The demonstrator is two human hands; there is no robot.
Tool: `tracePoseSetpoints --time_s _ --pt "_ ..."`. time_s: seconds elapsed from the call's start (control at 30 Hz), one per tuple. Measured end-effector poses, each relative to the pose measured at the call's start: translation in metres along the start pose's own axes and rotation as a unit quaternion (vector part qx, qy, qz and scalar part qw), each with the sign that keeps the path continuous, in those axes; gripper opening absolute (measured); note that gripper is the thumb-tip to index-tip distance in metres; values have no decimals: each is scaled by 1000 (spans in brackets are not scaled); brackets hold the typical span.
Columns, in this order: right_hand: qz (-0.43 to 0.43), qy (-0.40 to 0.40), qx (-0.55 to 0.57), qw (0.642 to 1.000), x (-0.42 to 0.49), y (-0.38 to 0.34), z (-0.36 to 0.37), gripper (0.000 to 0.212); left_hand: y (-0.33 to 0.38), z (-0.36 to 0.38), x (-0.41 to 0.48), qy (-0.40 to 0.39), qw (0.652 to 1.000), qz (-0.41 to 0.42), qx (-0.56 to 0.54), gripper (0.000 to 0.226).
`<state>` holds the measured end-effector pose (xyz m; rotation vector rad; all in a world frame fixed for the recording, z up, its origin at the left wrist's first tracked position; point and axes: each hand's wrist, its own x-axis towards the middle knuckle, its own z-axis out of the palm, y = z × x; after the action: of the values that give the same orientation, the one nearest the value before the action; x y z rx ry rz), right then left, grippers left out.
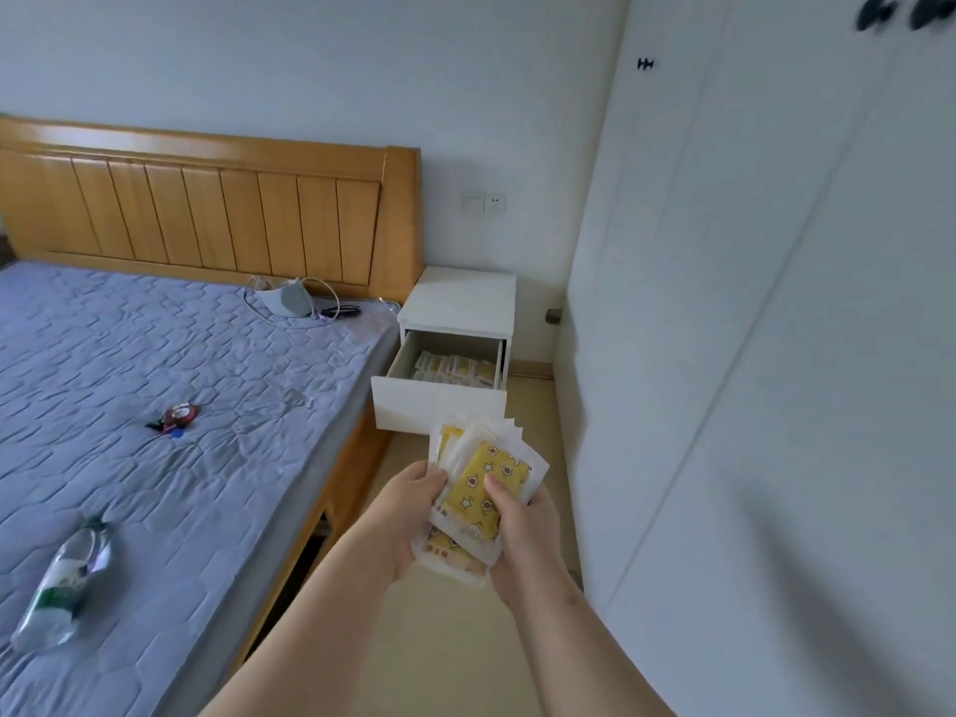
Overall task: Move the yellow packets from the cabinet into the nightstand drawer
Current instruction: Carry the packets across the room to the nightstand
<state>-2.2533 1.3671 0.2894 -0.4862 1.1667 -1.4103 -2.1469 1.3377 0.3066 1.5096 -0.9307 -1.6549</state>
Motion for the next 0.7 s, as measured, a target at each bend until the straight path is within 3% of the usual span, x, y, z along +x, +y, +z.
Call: tracePoseSetpoints --time_s 0.4,0.57,0.7 --pt "48 -2 -83 995 241 -17 78 21 95 -22 222 69 998 2 4 10" --pt "50 -9 -124 991 363 -45 101 17 146 -11 330 81 997 3 -9 33" --pt "59 -23 -147 987 440 -60 123 20 181 -10 400 85 996 -4 -29 24"
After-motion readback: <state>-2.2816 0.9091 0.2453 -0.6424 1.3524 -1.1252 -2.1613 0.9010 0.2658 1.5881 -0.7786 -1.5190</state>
